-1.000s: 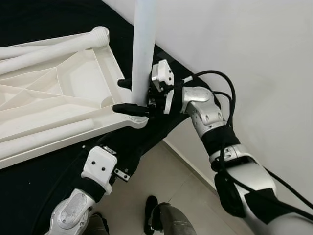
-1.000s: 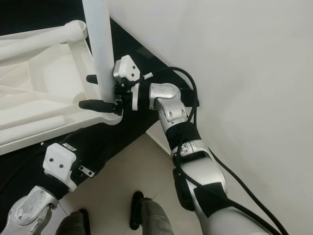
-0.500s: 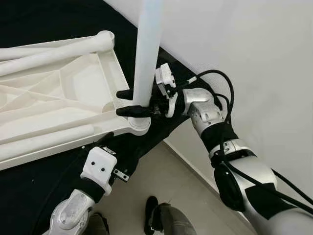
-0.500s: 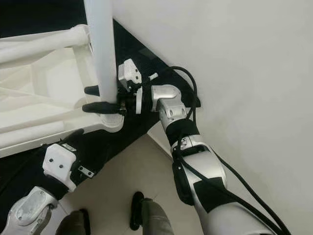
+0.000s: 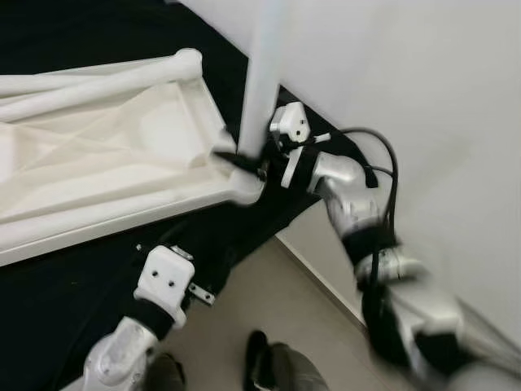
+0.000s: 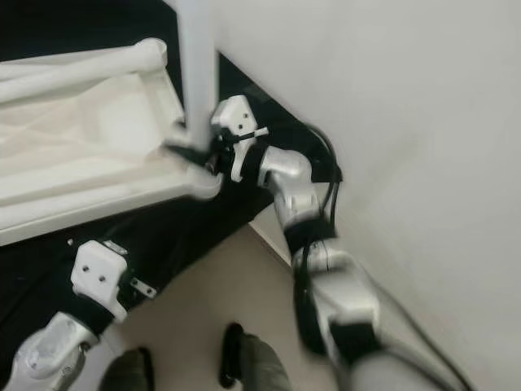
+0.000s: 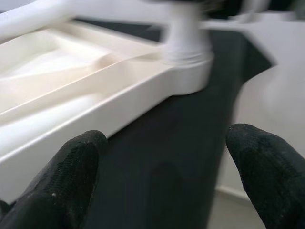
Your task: Building children table
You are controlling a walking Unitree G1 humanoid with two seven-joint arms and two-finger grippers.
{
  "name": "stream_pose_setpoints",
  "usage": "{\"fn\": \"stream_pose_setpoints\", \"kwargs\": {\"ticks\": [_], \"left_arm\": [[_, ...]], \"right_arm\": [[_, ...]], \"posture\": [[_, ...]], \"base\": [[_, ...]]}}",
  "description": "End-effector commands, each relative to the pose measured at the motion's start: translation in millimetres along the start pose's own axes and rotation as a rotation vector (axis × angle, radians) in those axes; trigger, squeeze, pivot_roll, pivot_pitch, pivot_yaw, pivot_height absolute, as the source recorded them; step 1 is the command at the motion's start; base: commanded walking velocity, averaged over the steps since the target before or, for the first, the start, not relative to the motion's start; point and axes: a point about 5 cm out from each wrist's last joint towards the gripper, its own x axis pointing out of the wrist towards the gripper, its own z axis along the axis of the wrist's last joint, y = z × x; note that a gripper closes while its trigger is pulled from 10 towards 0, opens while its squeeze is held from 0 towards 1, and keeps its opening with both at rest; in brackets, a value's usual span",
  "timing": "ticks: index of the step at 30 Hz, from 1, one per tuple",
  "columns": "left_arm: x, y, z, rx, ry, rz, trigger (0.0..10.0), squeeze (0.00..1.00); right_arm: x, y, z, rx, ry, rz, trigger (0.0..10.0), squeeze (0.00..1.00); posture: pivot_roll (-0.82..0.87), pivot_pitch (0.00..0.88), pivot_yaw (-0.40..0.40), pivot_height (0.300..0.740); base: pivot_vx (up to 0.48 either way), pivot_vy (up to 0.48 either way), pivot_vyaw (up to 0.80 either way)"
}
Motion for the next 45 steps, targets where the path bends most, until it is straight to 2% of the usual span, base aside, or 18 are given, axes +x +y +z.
{"fn": "stream_pose_setpoints", "kwargs": {"ticks": [1,4,7,8,10,11,12,17,18,20,21,27,33,34,35,38,39,45], "left_arm": [[-1.2,-1.3,-1,0.000,0.015,-0.020,10.0,0.00],[0.1,-2.3,-2,-0.006,0.014,-0.030,10.0,0.00],[2.0,-3.1,-2,-0.006,0.012,-0.043,10.0,0.00],[2.2,-2.8,-2,-0.005,0.012,-0.041,10.0,0.00],[2.1,-2.4,-2,-0.005,0.011,-0.039,10.0,0.00],[1.8,-1.9,-2,-0.003,0.012,-0.036,10.0,0.00],[1.5,-1.3,-3,-0.002,0.013,-0.032,10.0,0.00],[2.6,-2.9,-2,-0.005,0.010,-0.034,10.0,0.00],[3.1,-3.9,-2,-0.008,0.008,-0.035,10.0,0.00],[3.5,-4.6,-2,-0.009,0.007,-0.037,10.0,0.00],[4.1,-5.3,-2,-0.013,0.005,-0.036,10.0,0.00],[5.4,-8.2,-2,-0.021,0.004,-0.037,10.0,0.00],[4.9,-7.7,-2,-0.020,0.004,-0.032,10.0,0.00],[4.4,-7.2,-2,-0.018,0.006,-0.030,10.0,0.00],[4.0,-6.7,-2,-0.018,0.007,-0.028,10.0,0.00],[3.7,-6.4,-2,-0.017,0.007,-0.027,10.0,0.00],[3.4,-6.6,-2,-0.017,0.009,-0.027,10.0,0.00],[3.4,-7.7,-3,-0.018,0.011,-0.031,10.0,0.00]], "right_arm": [[-24.7,6.1,-53,0.027,0.295,-0.022,0.0,0.00],[-21.4,13.6,-52,-0.013,0.291,-0.047,0.0,0.00],[-1.7,26.9,-49,0.028,0.272,-0.002,0.0,0.00],[3.4,26.4,-47,0.031,0.263,-0.002,10.0,0.00],[7.4,26.4,-45,0.031,0.255,0.012,10.0,0.00],[12.4,26.7,-41,0.038,0.237,0.032,10.0,0.55],[20.9,30.1,-33,0.084,0.191,0.129,10.0,1.00],[28.5,23.0,-1,0.111,0.069,0.202,10.0,1.00],[29.1,19.2,7,0.099,0.050,0.256,10.0,0.09],[29.2,16.7,12,0.089,0.039,0.294,10.0,0.09],[29.0,13.5,18,0.055,0.034,0.368,10.0,0.00],[26.1,-4.2,43,-0.074,0.006,0.714,10.0,0.00],[30.2,-13.1,55,-0.089,0.036,0.889,10.0,0.00],[31.1,-12.9,57,-0.086,0.032,0.901,8.6,0.00],[32.3,-12.8,59,-0.081,0.028,0.905,2.5,0.00],[33.0,-12.7,60,-0.077,0.025,0.908,2.5,0.00],[33.8,-12.1,61,-0.065,0.021,0.937,0.0,0.00],[34.0,-13.8,59,-0.058,0.022,0.987,0.0,0.00]], "posture": [[0.18,0.278,-0.126,0.740],[0.18,0.264,-0.107,0.740],[0.18,0.263,-0.110,0.740],[0.18,0.264,-0.111,0.740],[0.18,0.263,-0.112,0.740],[0.19,0.261,-0.114,0.740],[0.19,0.261,-0.115,0.740],[0.19,0.257,-0.124,0.740],[0.18,0.257,-0.129,0.740],[0.18,0.256,-0.131,0.740],[0.18,0.256,-0.136,0.740],[0.16,0.254,-0.143,0.740],[0.18,0.257,-0.148,0.740],[0.18,0.258,-0.148,0.740],[0.18,0.258,-0.148,0.740],[0.18,0.258,-0.148,0.740],[0.18,0.260,-0.145,0.740],[0.18,0.261,-0.144,0.740]], "base": [[0.000,0.000,0.00],[0.000,0.000,0.00],[0.000,0.000,0.00],[0.000,0.000,0.00],[0.000,0.000,0.00],[0.000,0.000,0.00],[0.000,0.000,0.00],[0.000,0.000,0.00],[0.000,0.000,0.00],[0.000,0.000,0.00],[0.000,0.000,0.00],[0.000,0.000,0.00],[0.000,0.000,0.00],[0.000,0.000,0.00],[0.000,0.000,0.00],[0.000,0.000,0.00],[0.000,0.000,0.00],[0.000,0.000,0.00]]}}
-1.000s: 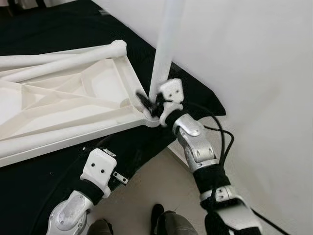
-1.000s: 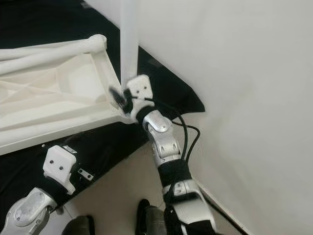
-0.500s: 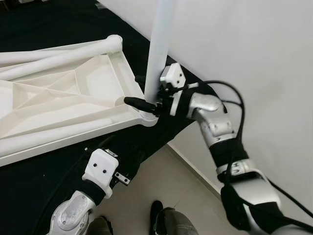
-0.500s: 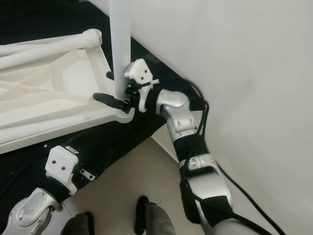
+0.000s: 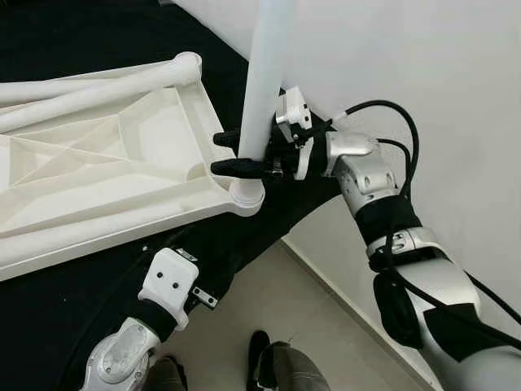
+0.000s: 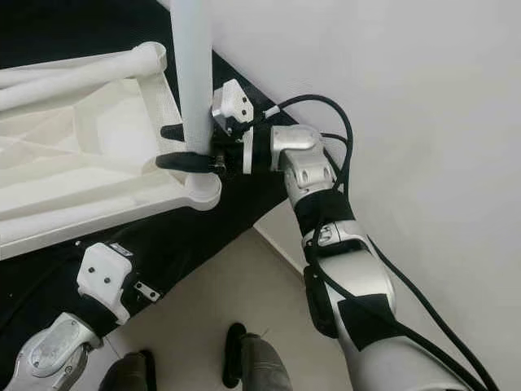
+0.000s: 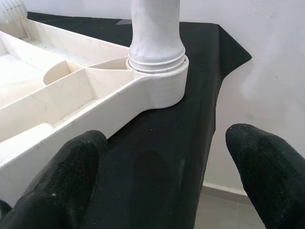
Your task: Building children table
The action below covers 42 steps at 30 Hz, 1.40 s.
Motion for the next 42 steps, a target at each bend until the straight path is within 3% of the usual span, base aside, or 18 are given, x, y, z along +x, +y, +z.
{"fn": "stream_pose_setpoints", "kwargs": {"ticks": [1,7,11,13,15,16,17,21,25,26,28,29,32,33,38,39,41,42], "left_arm": [[-3.1,-2.3,-5,-0.006,0.030,-0.001,10.0,0.00],[-3.1,-3.6,-5,-0.009,0.031,-0.005,10.0,0.00],[-3.5,-4.9,-6,-0.010,0.033,-0.007,10.0,0.00],[-4.1,-4.3,-7,-0.010,0.035,-0.006,10.0,0.00],[-4.9,-3.4,-7,-0.008,0.038,-0.005,10.0,0.00],[-5.1,-3.3,-7,-0.007,0.039,-0.005,10.0,0.00],[-4.9,-2.5,-7,-0.004,0.041,-0.008,10.0,0.00],[-4.4,-0.8,-7,-0.002,0.041,-0.014,10.0,0.00],[-2.8,-0.7,-7,0.004,0.041,-0.024,10.0,0.00],[-2.0,-0.2,-7,0.002,0.039,-0.024,10.0,0.00],[-2.4,0.3,-8,0.005,0.042,-0.022,10.0,0.00],[-3.4,1.7,-9,0.010,0.048,-0.017,10.0,0.00],[-3.8,3.4,-9,0.012,0.050,-0.011,10.0,0.00],[-3.5,3.5,-9,0.012,0.049,-0.010,10.0,0.00],[-2.0,1.0,-8,0.008,0.046,-0.018,10.0,0.00],[-1.5,-1.2,-8,0.005,0.047,-0.022,10.0,0.00],[-1.5,-1.2,-8,0.005,0.047,-0.022,10.0,0.00],[-1.6,-1.2,-9,0.005,0.049,-0.020,10.0,0.00]], "right_arm": [[2.7,3.8,-4,0.006,-0.009,0.055,0.0,0.00],[-2.9,3.9,-10,0.013,-0.014,0.001,0.0,0.00],[-11.1,2.0,-24,0.027,-0.012,-0.189,0.0,0.00],[-9.9,5.6,-44,0.116,0.004,-0.378,0.0,0.00],[-8.0,11.0,-73,0.133,0.126,-0.747,0.0,0.00],[-8.5,12.6,-78,0.121,0.156,-0.833,0.0,0.00],[2.5,33.6,-90,0.167,0.171,-0.882,0.0,0.00],[24.1,66.7,-97,0.251,0.139,-0.905,0.0,0.00],[32.3,58.3,-89,0.223,0.104,-0.863,0.0,0.00],[35.7,53.6,-86,0.210,0.103,-0.820,2.2,0.00],[36.9,51.7,-85,0.198,0.110,-0.795,2.2,0.00],[34.9,46.3,-84,0.187,0.119,-0.796,10.0,0.00],[32.0,40.1,-77,0.173,0.096,-0.801,10.0,0.00],[32.0,38.3,-73,0.170,0.082,-0.800,10.0,1.00],[31.5,31.7,-60,0.157,0.049,-0.769,10.0,1.00],[33.2,30.0,-45,0.173,-0.022,-0.624,10.0,0.94],[33.2,30.0,-45,0.173,-0.022,-0.624,10.0,0.94],[33.3,30.1,-36,0.138,-0.052,-0.538,10.0,0.00]], "posture": [[0.18,0.259,-0.142,0.740],[0.17,0.255,-0.142,0.740],[0.17,0.253,-0.144,0.740],[0.16,0.254,-0.149,0.740],[0.17,0.253,-0.148,0.740],[0.17,0.253,-0.148,0.740],[0.17,0.267,-0.138,0.740],[0.16,0.252,-0.122,0.740],[0.16,0.252,-0.128,0.740],[0.16,0.253,-0.129,0.740],[0.16,0.253,-0.129,0.740],[0.16,0.252,-0.126,0.740],[0.16,0.252,-0.125,0.740],[0.16,0.253,-0.124,0.740],[0.16,0.254,-0.124,0.740],[0.16,0.258,-0.134,0.740],[0.16,0.258,-0.134,0.740],[0.16,0.258,-0.137,0.740]], "base": [[0.000,0.000,0.00],[0.000,0.000,0.00],[0.000,0.000,0.00],[0.000,0.000,0.00],[0.000,0.000,0.00],[0.000,0.000,0.00],[0.000,0.000,0.00],[0.000,0.000,0.00],[0.000,0.000,0.00],[0.000,0.000,0.00],[0.000,0.000,0.00],[0.000,0.000,0.00],[0.000,0.000,0.00],[0.000,0.000,0.00],[0.000,0.000,0.00],[0.000,0.000,0.00],[0.000,0.000,0.00],[0.000,0.000,0.00]]}}
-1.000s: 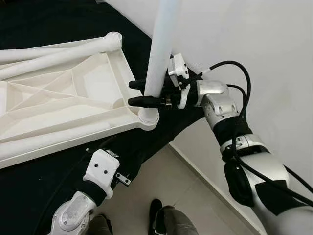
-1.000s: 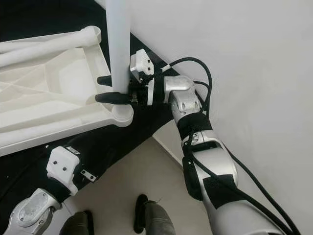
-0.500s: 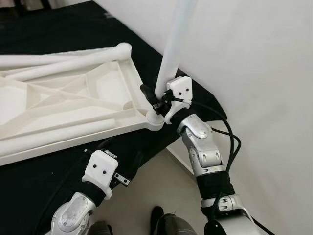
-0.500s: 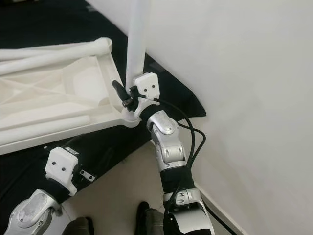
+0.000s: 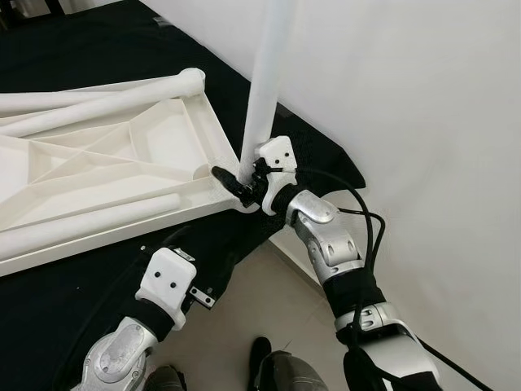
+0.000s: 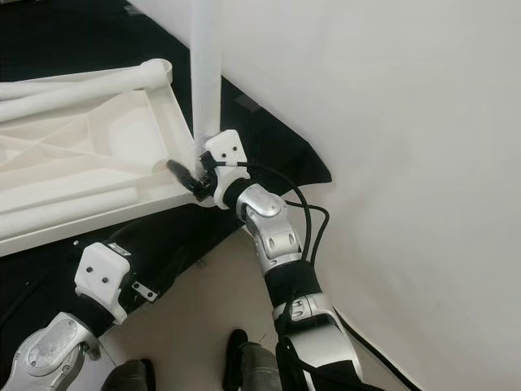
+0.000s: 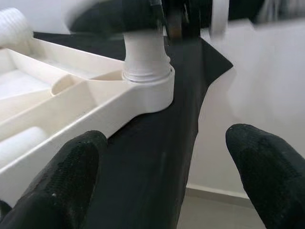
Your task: Building children table
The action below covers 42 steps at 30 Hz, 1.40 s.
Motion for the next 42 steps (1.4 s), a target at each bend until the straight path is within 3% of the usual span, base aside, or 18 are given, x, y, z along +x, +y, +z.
{"fn": "stream_pose_setpoints", "kwargs": {"ticks": [1,2,5,6,20,22,23,25,27,31,42], "left_arm": [[-1.6,-2.5,-7,-0.008,0.038,-0.006,10.0,0.00],[-1.9,-1.9,-6,-0.008,0.038,-0.001,10.0,0.00],[-2.0,-2.0,-6,-0.008,0.038,-0.001,10.0,0.00],[-3.0,-3.4,-6,-0.006,0.042,-0.008,10.0,0.00],[-13.9,-11.9,1,-0.020,0.049,-0.046,10.0,0.00],[-16.3,-15.3,13,-0.015,0.016,-0.070,10.0,0.00],[-17.6,-16.6,17,-0.008,0.007,-0.082,10.0,0.00],[-18.3,-17.5,19,-0.003,0.003,-0.089,10.0,0.00],[-19.9,-17.2,23,0.003,-0.002,-0.092,10.0,0.00],[-21.0,-14.9,27,0.009,-0.011,-0.082,10.0,0.00],[-26.1,-17.8,25,-0.019,0.017,-0.076,10.0,0.00]], "right_arm": [[1.8,6.9,13,-0.023,-0.057,0.180,10.0,0.00],[1.3,4.1,21,-0.061,-0.074,0.302,10.0,0.00],[1.2,2.2,25,-0.075,-0.076,0.355,10.0,0.00],[0.2,-0.5,30,-0.103,-0.078,0.442,10.0,0.00],[-1.9,-19.3,37,-0.090,0.022,0.630,10.0,0.00],[-2.9,-21.0,30,-0.098,0.061,0.631,10.0,0.00],[-3.9,-21.2,27,-0.091,0.075,0.631,7.4,0.00],[-4.6,-21.4,25,-0.084,0.083,0.631,7.4,0.00],[-6.9,-22.2,19,-0.074,0.100,0.631,0.0,0.00],[-9.3,-24.4,13,-0.067,0.114,0.606,0.0,0.00],[-14.9,-40.0,-1,-0.064,0.109,0.336,0.0,0.00]], "posture": [[0.17,0.260,-0.141,0.740],[0.17,0.261,-0.142,0.740],[0.17,0.262,-0.142,0.740],[0.18,0.265,-0.142,0.740],[0.21,0.286,-0.154,0.740],[0.21,0.292,-0.158,0.740],[0.21,0.292,-0.158,0.740],[0.20,0.294,-0.158,0.740],[0.20,0.296,-0.157,0.740],[0.20,0.297,-0.158,0.740],[0.19,0.291,-0.158,0.740]], "base": [[0.000,0.000,0.00],[0.000,0.000,0.00],[0.000,0.000,0.00],[0.000,0.000,0.00],[0.000,0.000,0.00],[0.000,0.000,0.00],[0.000,0.000,0.00],[0.000,0.000,0.00],[0.000,0.000,0.00],[0.000,0.000,0.00],[0.000,0.000,0.00]]}}
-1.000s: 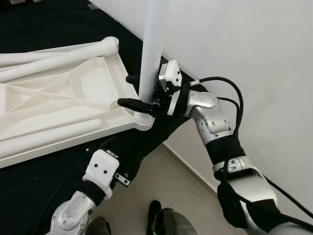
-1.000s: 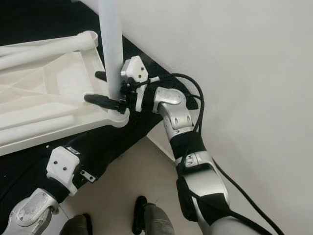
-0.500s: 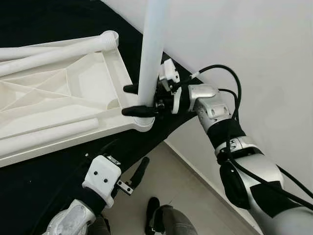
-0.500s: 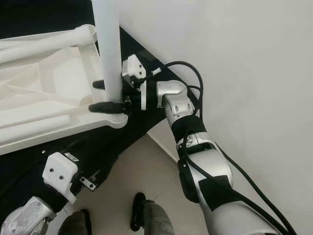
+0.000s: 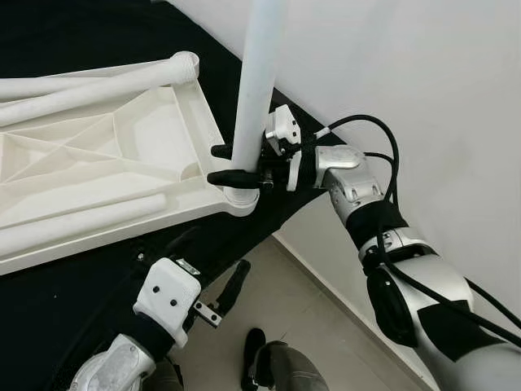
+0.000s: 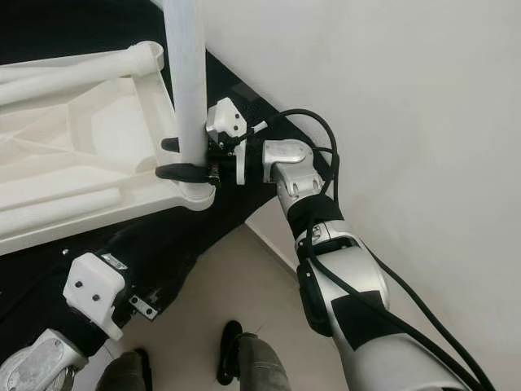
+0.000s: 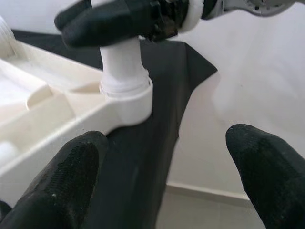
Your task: Building children table
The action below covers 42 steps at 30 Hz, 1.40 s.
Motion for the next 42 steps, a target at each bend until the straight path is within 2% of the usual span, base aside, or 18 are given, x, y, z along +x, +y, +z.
{"fn": "stream_pose_setpoints", "kwargs": {"ticks": [1,2,3,4,9,13,14,15,16,22,23,24,27,28,30,31,34,42], "left_arm": [[-4.7,-3.9,-4,-0.023,0.029,-0.006,10.0,0.00],[-6.8,-3.6,-7,-0.031,0.038,0.005,10.0,0.00],[-9.0,-2.9,-10,-0.042,0.049,0.022,10.0,0.00],[-9.3,-2.7,-11,-0.045,0.051,0.026,10.0,0.00],[-4.4,-2.5,-13,-0.045,0.048,0.012,10.0,0.00],[2.0,-2.1,-13,-0.036,0.038,-0.012,10.0,0.00],[3.2,-1.2,-13,-0.033,0.035,-0.012,10.0,0.00],[3.8,-0.6,-13,-0.032,0.032,-0.011,10.0,0.00],[4.3,0.1,-13,-0.030,0.031,-0.007,10.0,0.00],[4.1,1.7,-14,-0.021,0.034,0.000,10.0,0.00],[3.8,2.3,-14,-0.019,0.036,0.003,10.0,0.00],[4.1,3.0,-14,-0.016,0.035,0.005,10.0,0.00],[4.1,3.0,-14,-0.016,0.035,0.005,10.0,0.00],[4.5,3.4,-13,-0.014,0.034,0.005,10.0,0.00],[5.0,3.3,-13,-0.013,0.033,0.004,10.0,0.00],[5.5,3.2,-12,-0.013,0.031,0.003,10.0,0.00],[6.3,2.8,-12,-0.013,0.029,0.002,10.0,0.00],[6.8,2.8,-12,-0.011,0.026,0.006,10.0,0.00]], "right_arm": [[-13.8,-0.3,-30,0.078,0.083,-0.192,0.0,0.00],[-17.6,0.7,-47,0.098,0.151,-0.384,0.0,0.00],[-32.8,17.1,-79,0.124,0.281,-0.838,0.0,0.00],[-38.4,27.1,-85,0.143,0.303,-0.926,0.0,0.00],[-12.3,64.5,-90,0.191,0.259,-0.803,0.0,0.00],[12.9,66.2,-85,0.191,0.208,-0.724,0.0,0.00],[17.1,64.8,-85,0.185,0.212,-0.711,6.1,0.00],[19.3,63.9,-85,0.182,0.217,-0.706,6.1,0.00],[21.3,61.0,-84,0.190,0.206,-0.698,10.0,0.00],[24.9,56.1,-74,0.214,0.137,-0.691,10.0,0.00],[27.2,57.5,-66,0.218,0.091,-0.657,10.0,0.95],[30.7,55.6,-54,0.219,0.018,-0.595,10.0,1.00],[30.7,55.6,-54,0.219,0.018,-0.595,10.0,1.00],[32.8,54.1,-39,0.203,-0.039,-0.495,10.0,0.70],[33.4,53.0,-29,0.188,-0.075,-0.423,10.0,0.70],[31.6,50.5,-20,0.174,-0.094,-0.335,10.0,0.00],[23.6,43.5,-10,0.088,-0.085,-0.161,10.0,0.00],[13.0,33.4,-1,0.053,-0.090,0.000,10.0,0.00]], "posture": [[0.18,0.290,-0.166,0.740],[0.18,0.287,-0.169,0.740],[0.17,0.287,-0.165,0.740],[0.17,0.287,-0.165,0.740],[0.17,0.251,-0.133,0.740],[0.17,0.244,-0.129,0.740],[0.17,0.238,-0.131,0.740],[0.17,0.238,-0.131,0.740],[0.17,0.237,-0.133,0.740],[0.17,0.237,-0.130,0.740],[0.17,0.239,-0.129,0.740],[0.16,0.246,-0.127,0.740],[0.16,0.246,-0.127,0.740],[0.17,0.249,-0.127,0.740],[0.16,0.253,-0.128,0.740],[0.16,0.254,-0.128,0.740],[0.17,0.260,-0.138,0.740],[0.17,0.263,-0.141,0.740]], "base": [[0.000,0.000,0.00],[0.000,0.000,0.00],[0.000,0.000,0.00],[0.000,0.000,0.00],[0.000,0.000,0.00],[0.000,0.000,0.00],[0.000,0.000,0.00],[0.000,0.000,0.00],[0.000,0.000,0.00],[0.000,0.000,0.00],[0.000,0.000,0.00],[0.000,0.000,0.00],[0.000,0.000,0.00],[0.000,0.000,0.00],[0.000,0.000,0.00],[0.000,0.000,0.00],[0.000,0.000,0.00],[0.000,0.000,0.00]]}}
